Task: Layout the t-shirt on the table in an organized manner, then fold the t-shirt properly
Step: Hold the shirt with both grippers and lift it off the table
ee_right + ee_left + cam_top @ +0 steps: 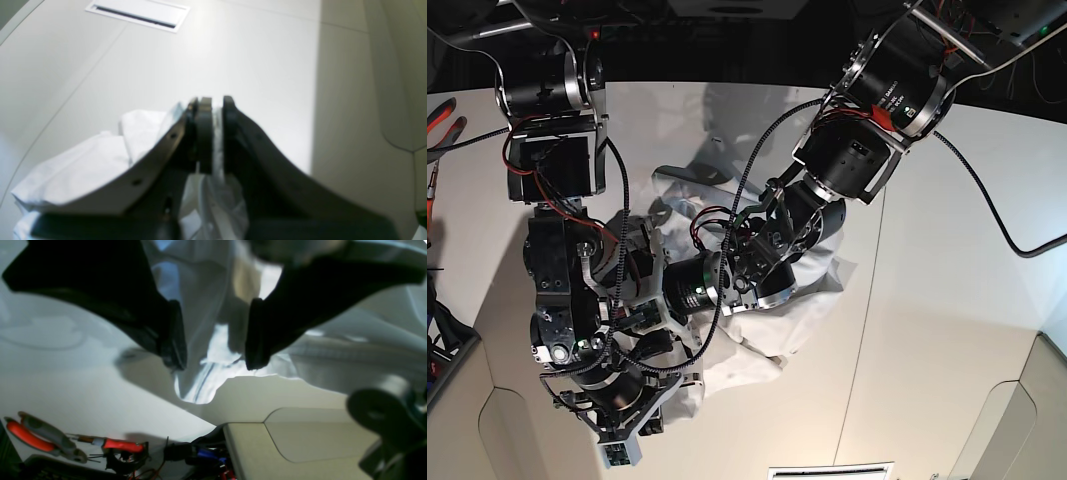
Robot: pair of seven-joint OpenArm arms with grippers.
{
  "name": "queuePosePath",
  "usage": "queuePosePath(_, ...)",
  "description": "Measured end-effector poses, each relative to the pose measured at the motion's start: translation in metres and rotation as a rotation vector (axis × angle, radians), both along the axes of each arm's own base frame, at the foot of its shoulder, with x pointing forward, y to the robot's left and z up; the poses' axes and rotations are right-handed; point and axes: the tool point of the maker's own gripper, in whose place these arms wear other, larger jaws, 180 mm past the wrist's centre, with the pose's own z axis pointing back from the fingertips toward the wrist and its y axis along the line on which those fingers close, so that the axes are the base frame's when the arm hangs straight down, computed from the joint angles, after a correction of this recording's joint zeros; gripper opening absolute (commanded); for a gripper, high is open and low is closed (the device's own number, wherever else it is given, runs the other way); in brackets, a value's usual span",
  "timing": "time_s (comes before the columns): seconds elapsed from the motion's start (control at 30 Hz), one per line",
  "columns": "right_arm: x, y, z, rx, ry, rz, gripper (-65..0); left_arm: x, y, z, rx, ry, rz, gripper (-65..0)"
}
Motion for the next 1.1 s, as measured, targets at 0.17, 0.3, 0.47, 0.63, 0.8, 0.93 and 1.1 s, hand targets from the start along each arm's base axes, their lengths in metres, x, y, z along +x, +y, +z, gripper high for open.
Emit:
queuePosePath(0.17, 0.0, 0.0, 0.0, -0.001, 0.0, 0.0, -65.0, 0.021, 0.013, -0.005, 0.059, -0.041, 0.128, -31.7)
queuePosePath(0.3, 0.0, 0.002, 0.0, 0.002, -0.001, 0.001, -65.0, 0.022, 0.013, -0.005, 0.058, -0.038, 0.13, -31.7)
queuePosePath(0.47, 0.0, 0.005, 0.001, 0.008, 0.0, 0.004, -65.0, 0.022, 0.014, -0.008, 0.073, -0.028, 0.132, -41.1)
queuePosePath(0.63, 0.0, 0.005, 0.001, 0.008, 0.0, 0.003, -65.0, 0.021, 0.014, -0.009, 0.075, -0.019, 0.132, -65.0)
queuePosePath(0.8, 0.0, 0.005, 0.001, 0.009, 0.0, 0.003, -65.0, 0.022, 0.014, -0.008, 0.065, -0.013, 0.135, -65.0)
queuePosePath(0.93, 0.0, 0.005, 0.001, 0.009, -0.001, 0.003, -65.0, 0.022, 0.014, -0.008, 0.065, -0.013, 0.135, -65.0)
queuePosePath(1.1, 0.0, 0.005, 0.001, 0.009, 0.0, 0.003, -65.0, 0.022, 0.014, -0.008, 0.065, -0.013, 0.135, -65.0)
